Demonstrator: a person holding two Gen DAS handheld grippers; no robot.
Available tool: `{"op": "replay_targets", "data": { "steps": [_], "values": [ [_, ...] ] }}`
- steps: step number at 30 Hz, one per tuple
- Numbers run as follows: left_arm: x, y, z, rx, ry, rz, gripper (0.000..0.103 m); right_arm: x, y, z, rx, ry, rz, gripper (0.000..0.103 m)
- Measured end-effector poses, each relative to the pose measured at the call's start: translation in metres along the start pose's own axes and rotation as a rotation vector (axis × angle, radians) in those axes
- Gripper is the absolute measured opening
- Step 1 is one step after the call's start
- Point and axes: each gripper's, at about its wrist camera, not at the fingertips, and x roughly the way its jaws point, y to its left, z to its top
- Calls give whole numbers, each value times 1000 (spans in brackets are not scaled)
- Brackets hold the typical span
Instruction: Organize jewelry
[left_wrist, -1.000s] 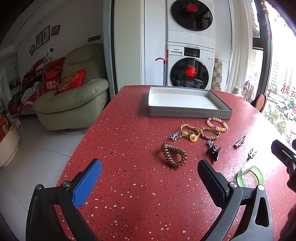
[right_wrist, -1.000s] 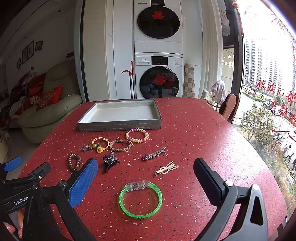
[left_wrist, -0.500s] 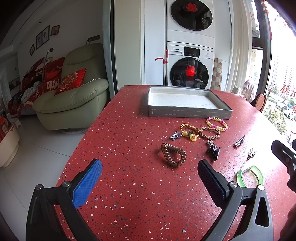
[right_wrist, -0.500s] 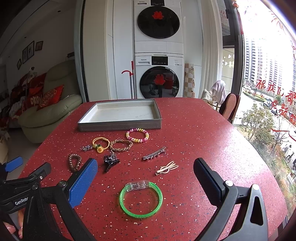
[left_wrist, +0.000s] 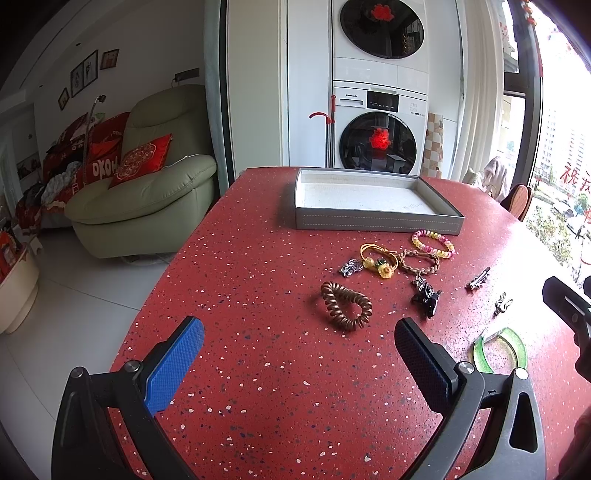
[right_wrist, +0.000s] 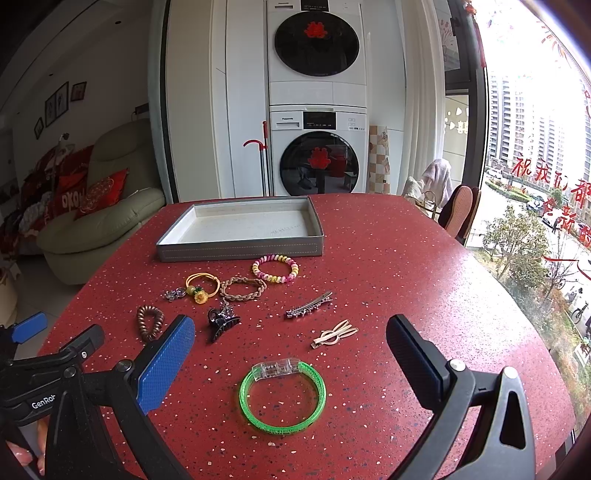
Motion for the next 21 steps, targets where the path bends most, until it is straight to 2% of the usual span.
{"op": "replay_targets", "data": {
  "steps": [14,21],
  "values": [
    [0,0,-4,8,14,4,103,3,-4,-2,16,8,7,103],
    [13,5,2,-4,64,4,103,5,-7,-3,21,24,7,103]
  ]
}}
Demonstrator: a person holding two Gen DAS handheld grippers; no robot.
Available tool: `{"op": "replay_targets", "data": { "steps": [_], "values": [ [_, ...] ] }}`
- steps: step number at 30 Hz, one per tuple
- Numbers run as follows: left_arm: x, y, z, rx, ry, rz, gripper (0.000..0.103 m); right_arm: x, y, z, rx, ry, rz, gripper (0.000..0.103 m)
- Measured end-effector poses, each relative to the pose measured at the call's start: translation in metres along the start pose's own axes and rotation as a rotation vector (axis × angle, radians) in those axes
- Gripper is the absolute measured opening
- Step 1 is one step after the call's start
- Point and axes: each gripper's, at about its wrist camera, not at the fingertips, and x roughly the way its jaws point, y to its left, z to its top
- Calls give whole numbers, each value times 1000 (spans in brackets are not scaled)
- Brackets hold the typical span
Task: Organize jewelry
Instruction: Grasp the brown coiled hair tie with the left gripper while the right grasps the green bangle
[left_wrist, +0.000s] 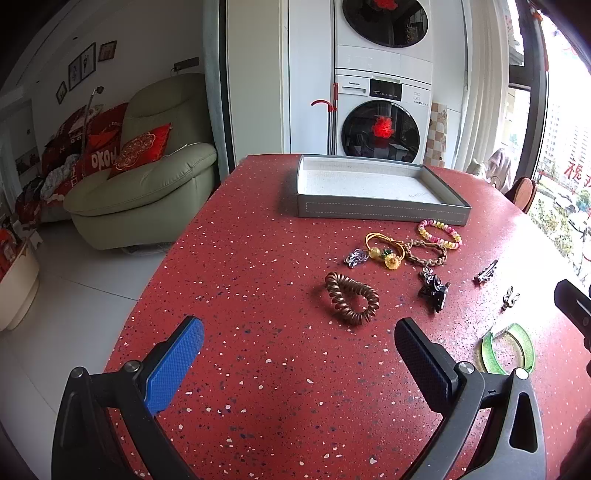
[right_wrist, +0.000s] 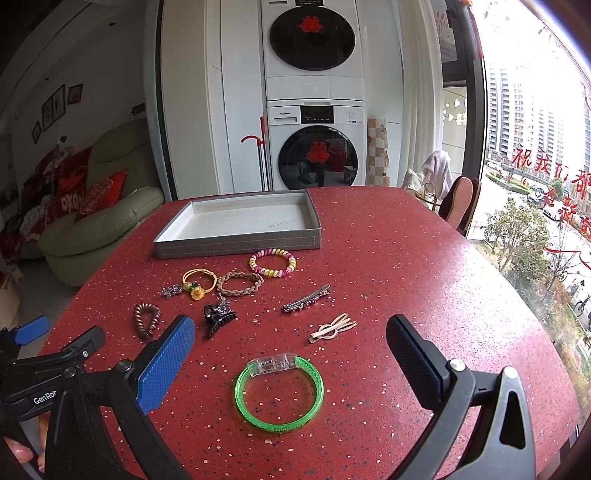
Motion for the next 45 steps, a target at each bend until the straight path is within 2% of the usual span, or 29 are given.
{"op": "replay_targets", "data": {
  "steps": [5,9,13,24,26,29,32,34,37,38,39,40,41,42,45],
  "values": [
    [22,10,12,-25,82,-44,103,8,-10,-2,8,41,-24,103],
    [45,16,23,-54,150,-94,103,17,-20,-7,10,110,-66,103],
    [65,13,30,-37,211,-113,103,30,-31,-14,33,194,-82,103],
    [90,3,35,-8,283,-160,103,60,-31,-25,-3,369,-78,103],
    [93,2,35,1,288,-162,90,64,-30,-26,-11,388,-76,102],
    [94,-1,34,27,290,-160,82,71,-27,-30,-18,425,-61,91],
    [94,-6,34,69,278,-150,67,73,-26,-34,-19,444,-53,81],
    [93,-10,34,92,267,-153,44,72,-24,-34,-25,446,-43,76],
    [93,-9,34,98,270,-184,30,70,-23,-32,-32,449,-33,63],
    [92,-8,35,94,272,-199,29,71,-21,-30,-36,450,-35,54],
    [92,-8,35,91,272,-211,29,70,-21,-29,-38,449,-29,40],
    [91,-7,35,88,271,-223,29,70,-21,-29,-39,449,-23,33],
    [90,-7,36,86,271,-233,29,71,-20,-28,-38,452,-21,16],
    [89,-6,37,83,270,-244,29,72,-20,-27,-33,456,-16,8],
    [85,-3,42,72,263,-272,29,72,-22,-23,-20,453,0,8]
  ]
}}
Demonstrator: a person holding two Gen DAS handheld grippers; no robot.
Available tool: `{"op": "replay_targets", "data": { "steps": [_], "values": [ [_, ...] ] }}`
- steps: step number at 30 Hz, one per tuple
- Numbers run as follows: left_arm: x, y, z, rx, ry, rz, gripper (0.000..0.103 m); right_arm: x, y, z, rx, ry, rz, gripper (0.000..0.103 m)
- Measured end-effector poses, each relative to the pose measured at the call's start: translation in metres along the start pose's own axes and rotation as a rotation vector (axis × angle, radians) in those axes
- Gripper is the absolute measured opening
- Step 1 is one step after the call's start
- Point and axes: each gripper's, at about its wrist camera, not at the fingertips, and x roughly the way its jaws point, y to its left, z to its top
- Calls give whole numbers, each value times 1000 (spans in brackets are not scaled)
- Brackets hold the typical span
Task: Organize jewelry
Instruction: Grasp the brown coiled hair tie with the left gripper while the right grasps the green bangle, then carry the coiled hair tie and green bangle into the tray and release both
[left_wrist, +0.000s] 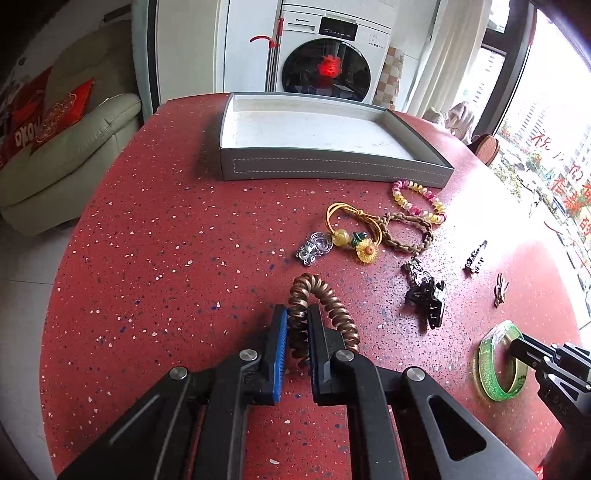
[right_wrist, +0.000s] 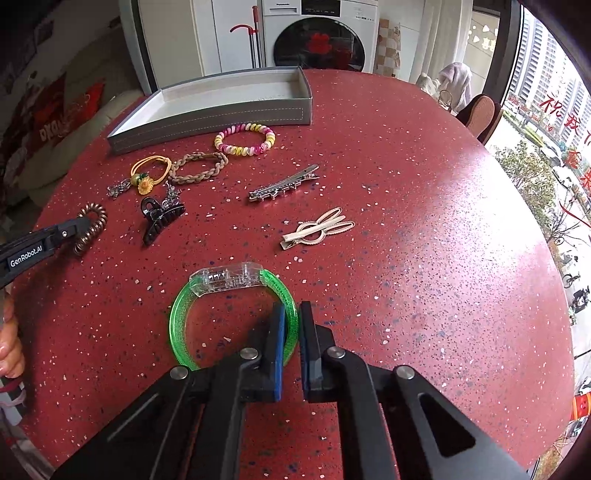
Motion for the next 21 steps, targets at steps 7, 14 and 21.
{"op": "replay_targets", "data": {
  "steps": [7,14,21],
  "values": [
    [-17,2,19,-1,-29,-48,29,-14,-5,29,20,-47,52,8],
    [-33,6,72,-4,-79,-83,29,-19,-5,98,18,-97,109,8],
    [-20,11,145,5,-128,-51,29,-3,8,181,-5,-123,145,8]
  ]
}}
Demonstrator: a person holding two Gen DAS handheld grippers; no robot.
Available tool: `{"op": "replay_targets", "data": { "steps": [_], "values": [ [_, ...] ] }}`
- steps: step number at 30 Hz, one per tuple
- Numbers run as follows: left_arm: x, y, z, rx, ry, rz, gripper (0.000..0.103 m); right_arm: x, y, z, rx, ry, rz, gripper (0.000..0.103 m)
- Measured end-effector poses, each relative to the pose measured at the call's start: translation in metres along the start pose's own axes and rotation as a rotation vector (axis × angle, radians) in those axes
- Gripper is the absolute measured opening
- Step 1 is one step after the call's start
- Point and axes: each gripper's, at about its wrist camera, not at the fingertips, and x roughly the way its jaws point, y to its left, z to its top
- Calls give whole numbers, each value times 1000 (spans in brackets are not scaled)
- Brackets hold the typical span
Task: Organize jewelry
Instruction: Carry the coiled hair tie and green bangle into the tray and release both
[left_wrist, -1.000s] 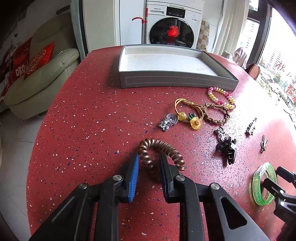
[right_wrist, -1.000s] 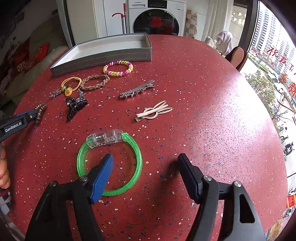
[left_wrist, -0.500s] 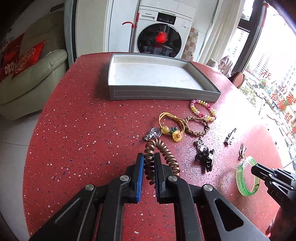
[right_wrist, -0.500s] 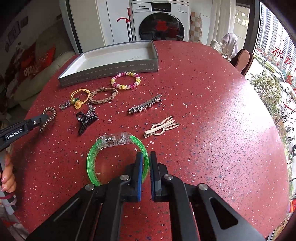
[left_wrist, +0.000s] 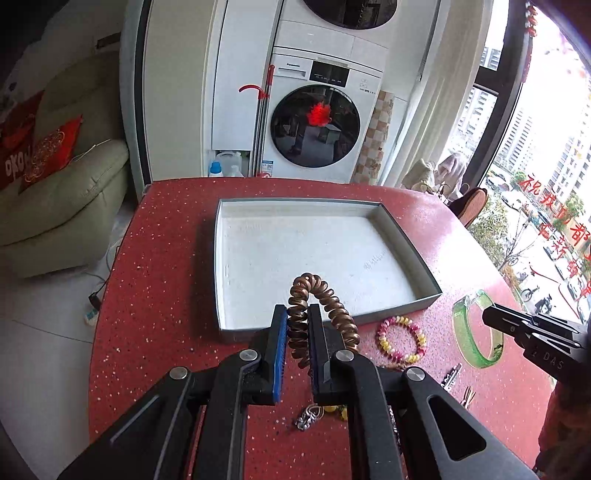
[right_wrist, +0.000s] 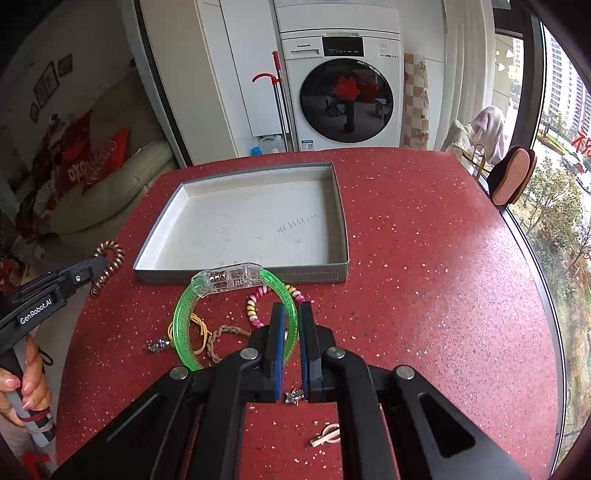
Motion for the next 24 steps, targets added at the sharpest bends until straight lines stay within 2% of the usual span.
{"op": "replay_targets", "data": {
  "steps": [5,11,18,24],
  "values": [
    [43,4,40,0,-2,47,29,42,3,50,-7,24,1,8],
    [107,10,60,-23,62,71,29,104,-4,84,49,77,-12,8],
    [163,9,58,20,121,137,29,161,-11,88,61,128,-66,8],
    [187,8,46,53,169,187,29,178,-14,75,69,154,-91,8]
  ]
}}
